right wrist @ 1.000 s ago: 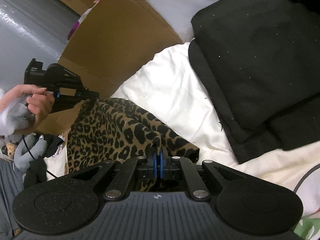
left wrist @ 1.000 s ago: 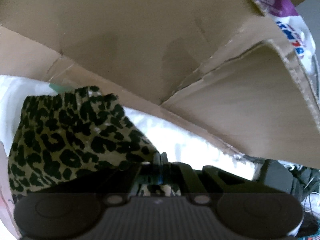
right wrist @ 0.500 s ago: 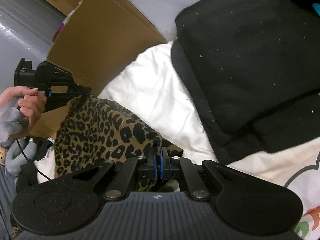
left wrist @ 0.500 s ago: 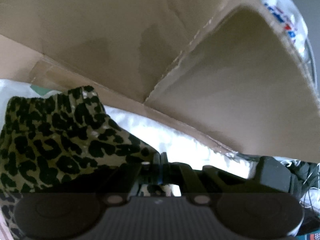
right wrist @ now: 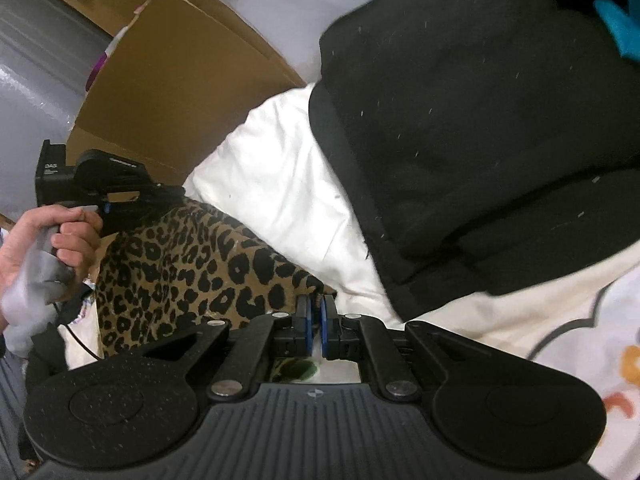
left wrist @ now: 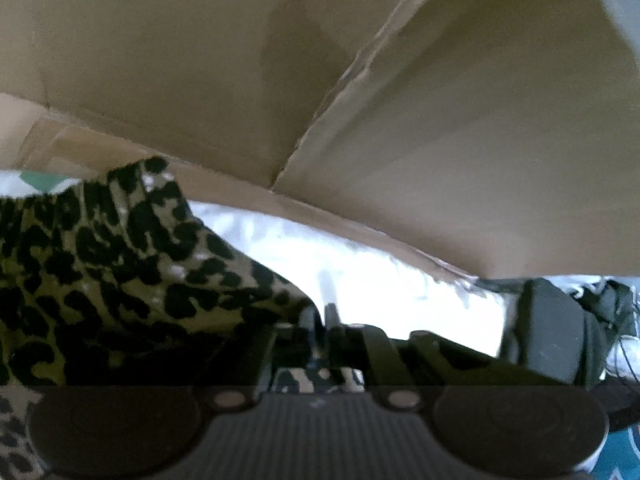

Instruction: Fold clothes

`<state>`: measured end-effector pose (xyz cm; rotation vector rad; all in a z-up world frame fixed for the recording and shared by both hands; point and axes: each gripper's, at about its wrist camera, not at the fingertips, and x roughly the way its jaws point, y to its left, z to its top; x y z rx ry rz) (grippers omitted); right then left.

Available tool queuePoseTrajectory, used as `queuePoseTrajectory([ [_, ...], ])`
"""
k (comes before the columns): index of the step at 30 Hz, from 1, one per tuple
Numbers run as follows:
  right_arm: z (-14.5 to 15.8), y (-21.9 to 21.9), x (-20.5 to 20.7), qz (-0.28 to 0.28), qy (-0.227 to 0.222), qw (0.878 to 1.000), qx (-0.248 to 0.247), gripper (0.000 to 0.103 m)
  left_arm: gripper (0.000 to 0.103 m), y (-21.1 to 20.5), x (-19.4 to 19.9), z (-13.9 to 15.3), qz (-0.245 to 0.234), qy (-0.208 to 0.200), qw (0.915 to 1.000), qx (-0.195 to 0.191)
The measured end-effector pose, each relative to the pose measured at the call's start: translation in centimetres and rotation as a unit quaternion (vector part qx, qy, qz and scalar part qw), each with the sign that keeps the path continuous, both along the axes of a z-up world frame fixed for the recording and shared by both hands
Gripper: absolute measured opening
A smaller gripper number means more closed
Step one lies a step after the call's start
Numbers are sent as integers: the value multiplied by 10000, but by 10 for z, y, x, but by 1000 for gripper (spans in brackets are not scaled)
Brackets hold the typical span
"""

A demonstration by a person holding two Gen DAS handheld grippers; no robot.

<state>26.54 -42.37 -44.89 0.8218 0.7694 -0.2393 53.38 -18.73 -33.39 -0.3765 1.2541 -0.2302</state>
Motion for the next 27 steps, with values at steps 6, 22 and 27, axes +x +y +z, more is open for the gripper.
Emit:
queuePoseTrajectory([
  [6,18,0,-3,43,-258,9992,-305,3,14,-2,-22,32,-495,-337,9976,356],
  [22,23,52,64,924,-339,9925,-723,4,14,162,-52,-2,-778,-496,9887,1177],
  [27,20,66,87,1252,-378,9883,-784,4,14,138,-45,-38,-960,-433,9871,1204],
])
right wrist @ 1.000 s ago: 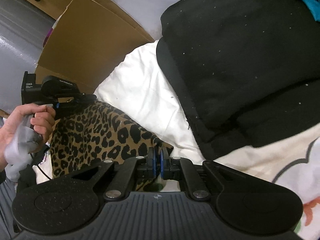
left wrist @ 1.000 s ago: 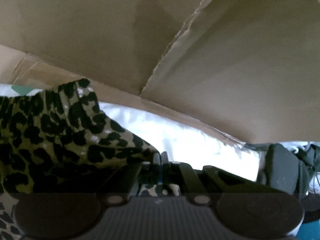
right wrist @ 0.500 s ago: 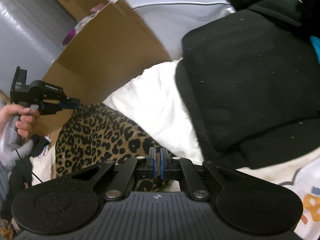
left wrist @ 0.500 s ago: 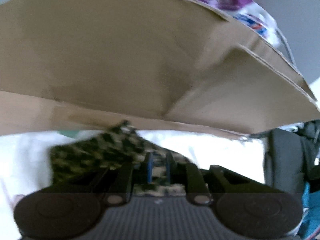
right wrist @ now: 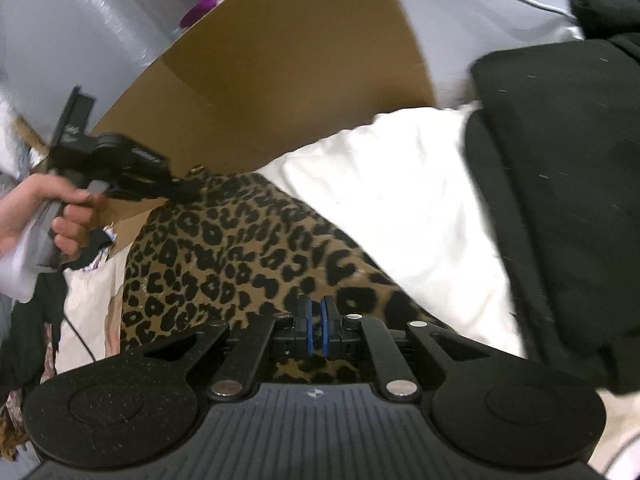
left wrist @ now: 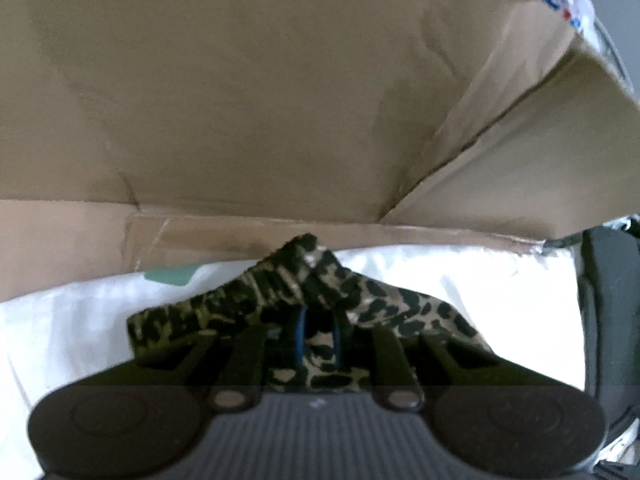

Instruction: Fold clothes

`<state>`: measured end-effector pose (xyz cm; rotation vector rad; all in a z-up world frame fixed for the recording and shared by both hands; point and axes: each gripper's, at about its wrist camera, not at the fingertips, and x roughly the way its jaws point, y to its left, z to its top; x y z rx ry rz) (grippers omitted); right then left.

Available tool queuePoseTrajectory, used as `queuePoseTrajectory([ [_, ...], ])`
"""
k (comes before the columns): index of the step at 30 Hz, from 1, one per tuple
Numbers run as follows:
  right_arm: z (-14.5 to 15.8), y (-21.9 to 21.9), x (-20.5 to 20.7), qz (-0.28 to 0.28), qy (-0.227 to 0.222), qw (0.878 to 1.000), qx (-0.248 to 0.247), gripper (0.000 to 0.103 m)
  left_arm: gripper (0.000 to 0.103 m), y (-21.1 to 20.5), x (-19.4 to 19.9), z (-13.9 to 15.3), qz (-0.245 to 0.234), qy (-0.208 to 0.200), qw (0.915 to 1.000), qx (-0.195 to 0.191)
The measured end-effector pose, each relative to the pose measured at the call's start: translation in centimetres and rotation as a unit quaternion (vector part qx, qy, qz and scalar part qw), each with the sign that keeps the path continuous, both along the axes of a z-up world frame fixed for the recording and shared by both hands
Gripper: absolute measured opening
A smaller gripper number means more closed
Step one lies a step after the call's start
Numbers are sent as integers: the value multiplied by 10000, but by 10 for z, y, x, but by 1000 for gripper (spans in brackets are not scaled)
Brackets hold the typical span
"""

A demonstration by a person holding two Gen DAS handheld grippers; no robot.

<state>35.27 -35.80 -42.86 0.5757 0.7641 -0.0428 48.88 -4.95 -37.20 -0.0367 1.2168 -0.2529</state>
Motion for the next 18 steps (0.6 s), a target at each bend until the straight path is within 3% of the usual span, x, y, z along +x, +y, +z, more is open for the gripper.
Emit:
queuePoseTrajectory([
  [2,-2,6,9,121,2,9999,-61,4,13,-2,5,-13,-6,5,10000,-7],
  [14,-13,17,76,536,101,9980,-310,4,6,-13,11,-22,-268,-77,9996,-28],
  [18,-26,19,86,633,365,9944,-761,4,5,-16,8,-21,-345,-105,9993,-13],
])
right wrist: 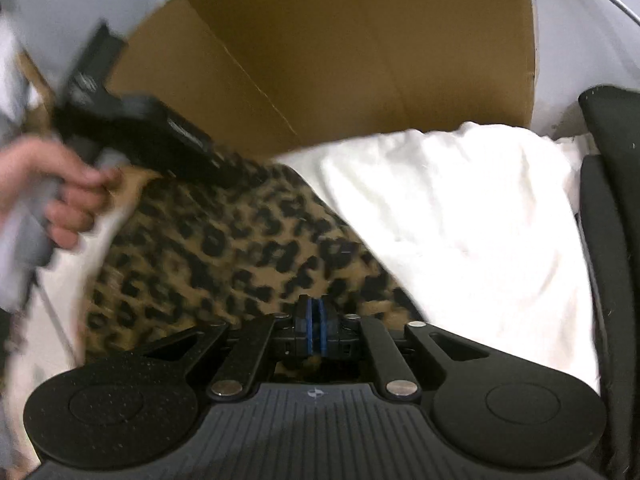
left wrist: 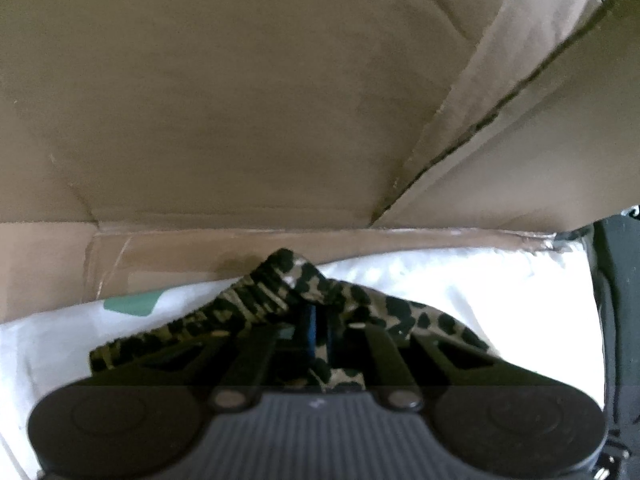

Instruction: Fold clothes

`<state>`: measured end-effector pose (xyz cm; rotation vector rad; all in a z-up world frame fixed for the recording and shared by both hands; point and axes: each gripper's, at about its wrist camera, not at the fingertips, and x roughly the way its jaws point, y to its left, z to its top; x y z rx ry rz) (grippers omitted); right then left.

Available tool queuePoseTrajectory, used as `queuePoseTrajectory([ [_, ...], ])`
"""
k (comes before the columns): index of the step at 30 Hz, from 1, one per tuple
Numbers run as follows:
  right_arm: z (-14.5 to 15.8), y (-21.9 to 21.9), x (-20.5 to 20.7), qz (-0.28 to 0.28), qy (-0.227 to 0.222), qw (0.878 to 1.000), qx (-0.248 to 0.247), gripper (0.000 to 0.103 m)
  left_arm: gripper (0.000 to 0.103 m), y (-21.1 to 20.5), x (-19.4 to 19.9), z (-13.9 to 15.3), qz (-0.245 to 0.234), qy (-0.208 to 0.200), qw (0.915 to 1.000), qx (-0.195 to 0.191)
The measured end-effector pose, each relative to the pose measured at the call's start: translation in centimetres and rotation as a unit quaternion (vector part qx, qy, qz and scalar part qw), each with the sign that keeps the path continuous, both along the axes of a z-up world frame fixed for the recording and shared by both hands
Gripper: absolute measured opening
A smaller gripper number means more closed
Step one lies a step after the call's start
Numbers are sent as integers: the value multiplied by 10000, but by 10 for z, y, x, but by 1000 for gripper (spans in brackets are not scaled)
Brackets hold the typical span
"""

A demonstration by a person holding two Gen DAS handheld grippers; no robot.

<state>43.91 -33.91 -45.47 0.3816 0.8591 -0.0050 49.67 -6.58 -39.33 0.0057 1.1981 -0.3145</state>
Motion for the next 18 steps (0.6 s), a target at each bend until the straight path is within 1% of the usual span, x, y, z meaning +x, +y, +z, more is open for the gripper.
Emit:
queuePoseTrajectory([
  [5,-3,-7,-1,-189,49,9991,-379,4,5,8,-6,11,-62,-34,9999,-126],
  [7,-3,-11,-1,-195,63,9993,-321,4,6,15,-11,18,-121,-76,9998,-152],
  [12,-3,-12,-1,-194,74,9987,-459,4,6,35,-36,45,-324,-213,9992,-131],
  [15,-4,-17,-1,-263,103,9986,-455,4,6,46,-51,58,-483,-212,9984,-186],
  [18,-3,-19,1,-301,148,9985,-430,4,6,51,-62,54,-680,-139,9974,-197],
])
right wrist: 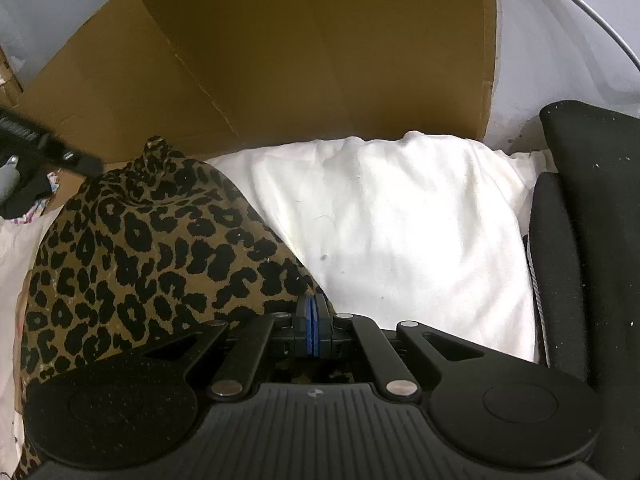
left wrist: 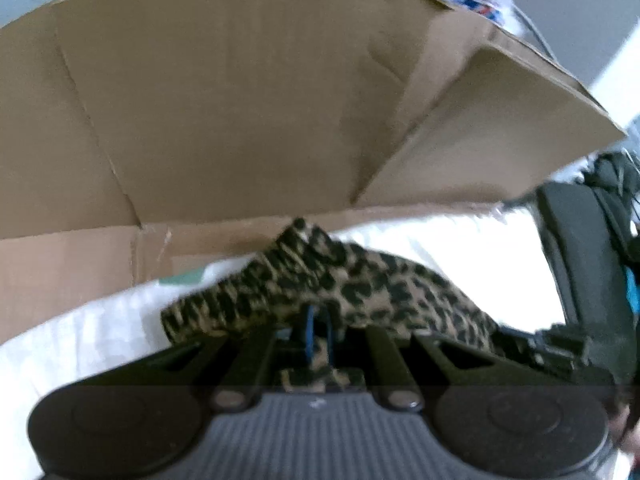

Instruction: Fold clothes

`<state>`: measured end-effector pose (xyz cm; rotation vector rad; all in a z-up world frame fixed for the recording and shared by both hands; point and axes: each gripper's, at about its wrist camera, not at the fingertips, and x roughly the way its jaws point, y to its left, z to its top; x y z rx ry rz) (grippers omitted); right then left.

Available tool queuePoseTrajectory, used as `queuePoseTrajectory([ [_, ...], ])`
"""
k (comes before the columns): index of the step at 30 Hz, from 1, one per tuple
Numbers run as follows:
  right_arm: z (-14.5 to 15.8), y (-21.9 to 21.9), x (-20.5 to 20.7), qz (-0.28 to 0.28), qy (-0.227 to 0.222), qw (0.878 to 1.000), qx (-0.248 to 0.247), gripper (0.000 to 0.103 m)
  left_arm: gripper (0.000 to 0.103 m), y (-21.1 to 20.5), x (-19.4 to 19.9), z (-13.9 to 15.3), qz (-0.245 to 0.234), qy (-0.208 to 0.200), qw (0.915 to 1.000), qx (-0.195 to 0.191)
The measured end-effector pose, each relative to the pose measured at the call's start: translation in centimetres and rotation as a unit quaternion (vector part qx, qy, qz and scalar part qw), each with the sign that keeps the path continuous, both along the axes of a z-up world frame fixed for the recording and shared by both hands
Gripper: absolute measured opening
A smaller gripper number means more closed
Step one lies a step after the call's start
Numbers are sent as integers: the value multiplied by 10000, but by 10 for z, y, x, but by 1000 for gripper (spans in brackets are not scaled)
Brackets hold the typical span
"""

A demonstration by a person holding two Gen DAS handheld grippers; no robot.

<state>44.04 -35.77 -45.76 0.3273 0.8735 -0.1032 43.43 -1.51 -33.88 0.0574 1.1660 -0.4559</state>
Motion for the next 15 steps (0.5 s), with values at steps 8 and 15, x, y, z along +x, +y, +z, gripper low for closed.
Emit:
queuePoseTrajectory([
  [8,18,-1,-8,-158,-237,9992,289,2,6,-4,0,-56,-80,116,9996,248],
  [15,23,18,-8,303,-470,9960,694,4,3,-22,1,-90,-312,-16,9974,647],
])
